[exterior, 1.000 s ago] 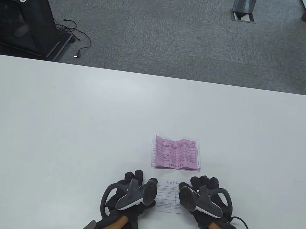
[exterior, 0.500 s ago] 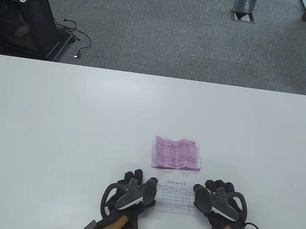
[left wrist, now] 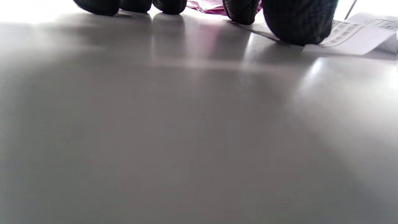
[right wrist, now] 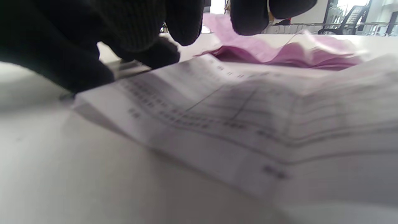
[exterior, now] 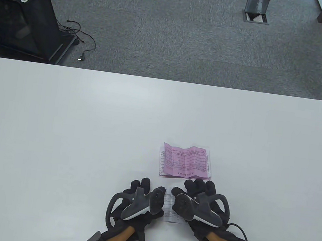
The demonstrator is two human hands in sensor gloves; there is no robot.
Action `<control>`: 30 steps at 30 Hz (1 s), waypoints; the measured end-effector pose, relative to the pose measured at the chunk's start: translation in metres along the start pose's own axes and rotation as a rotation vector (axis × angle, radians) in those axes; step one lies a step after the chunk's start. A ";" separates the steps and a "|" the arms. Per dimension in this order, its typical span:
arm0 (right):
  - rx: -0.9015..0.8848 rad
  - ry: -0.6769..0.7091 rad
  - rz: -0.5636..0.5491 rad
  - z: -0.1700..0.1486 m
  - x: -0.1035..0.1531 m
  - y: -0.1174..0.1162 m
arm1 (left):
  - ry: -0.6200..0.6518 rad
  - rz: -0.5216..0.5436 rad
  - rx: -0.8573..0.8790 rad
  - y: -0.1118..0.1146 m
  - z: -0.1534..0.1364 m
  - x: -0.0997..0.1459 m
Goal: Unfold folded invoices and stack
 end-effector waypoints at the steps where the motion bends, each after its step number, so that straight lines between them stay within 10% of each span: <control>1: 0.007 0.009 0.015 0.006 -0.002 -0.005 | 0.001 0.000 0.000 0.000 0.000 0.000; 12: 0.085 0.002 0.033 -0.003 0.001 -0.016 | 0.002 -0.003 -0.001 0.001 0.000 -0.001; 30: 0.083 -0.238 0.063 -0.120 0.048 -0.019 | -0.003 -0.009 0.008 0.002 -0.001 -0.001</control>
Point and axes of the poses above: the tracker on the back of each hand, its own z axis roughly to the thumb side, its own x axis roughly from the fingertips to the wrist, y = z × x, the point moved 5 cm from there along -x, roughly from the wrist to the fingertips, and after that the axes turned 9 degrees about -z, right-handed, at the moved point
